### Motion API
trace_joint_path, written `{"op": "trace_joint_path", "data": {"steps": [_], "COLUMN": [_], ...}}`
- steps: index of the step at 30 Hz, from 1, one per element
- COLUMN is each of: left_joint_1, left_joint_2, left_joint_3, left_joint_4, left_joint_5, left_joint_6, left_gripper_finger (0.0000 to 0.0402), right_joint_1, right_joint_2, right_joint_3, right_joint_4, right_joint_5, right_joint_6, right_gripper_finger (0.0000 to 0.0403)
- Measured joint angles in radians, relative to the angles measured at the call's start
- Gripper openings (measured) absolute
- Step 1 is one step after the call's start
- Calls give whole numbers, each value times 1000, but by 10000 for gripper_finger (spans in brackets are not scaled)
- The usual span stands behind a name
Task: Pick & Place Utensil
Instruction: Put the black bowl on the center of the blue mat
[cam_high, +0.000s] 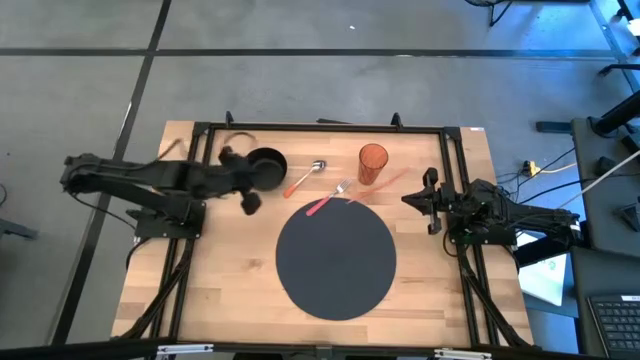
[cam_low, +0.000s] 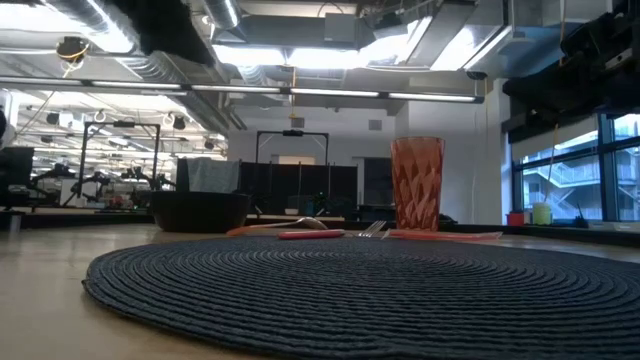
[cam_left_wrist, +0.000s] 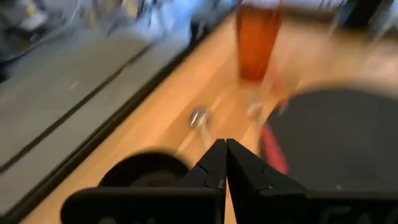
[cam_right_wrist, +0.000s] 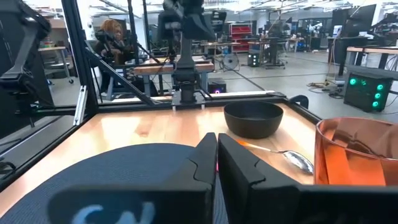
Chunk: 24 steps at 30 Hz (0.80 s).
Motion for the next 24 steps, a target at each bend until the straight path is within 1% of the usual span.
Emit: {"op": "trace_joint_path", "data": {"steps": [3,5,8,10,13,17,21,24], "left_joint_1": [33,65,109,153,228,278,292,275], "left_joint_2": [143,222,304,335,362,366,366,366], "left_joint_3": [105,151,179,176,170,141,112,109], "left_joint_4": [-115,-171,-237,-281,-294,-279,-282,-269], "left_joint_5": [24,47,55,110,200,231,245,247], "left_joint_6": [-48,-55,-31,-32,-43,19,117,274], "left_gripper_finger": [4,5,15,30,64,125,185,216], "right_joint_1": [0,0,0,0,0,0,0,0], "right_joint_2": [0,0,0,0,0,0,0,0], "right_joint_3": [0,0,0,0,0,0,0,0], "right_joint_4": [1,1,3,3,4,4,3,4], "right_joint_5": [0,1,1,1,1,1,1,1], "right_joint_6": [0,0,0,0,0,-2,0,0], "right_gripper_finger": [16,16,16,16,16,16,16,16]}}
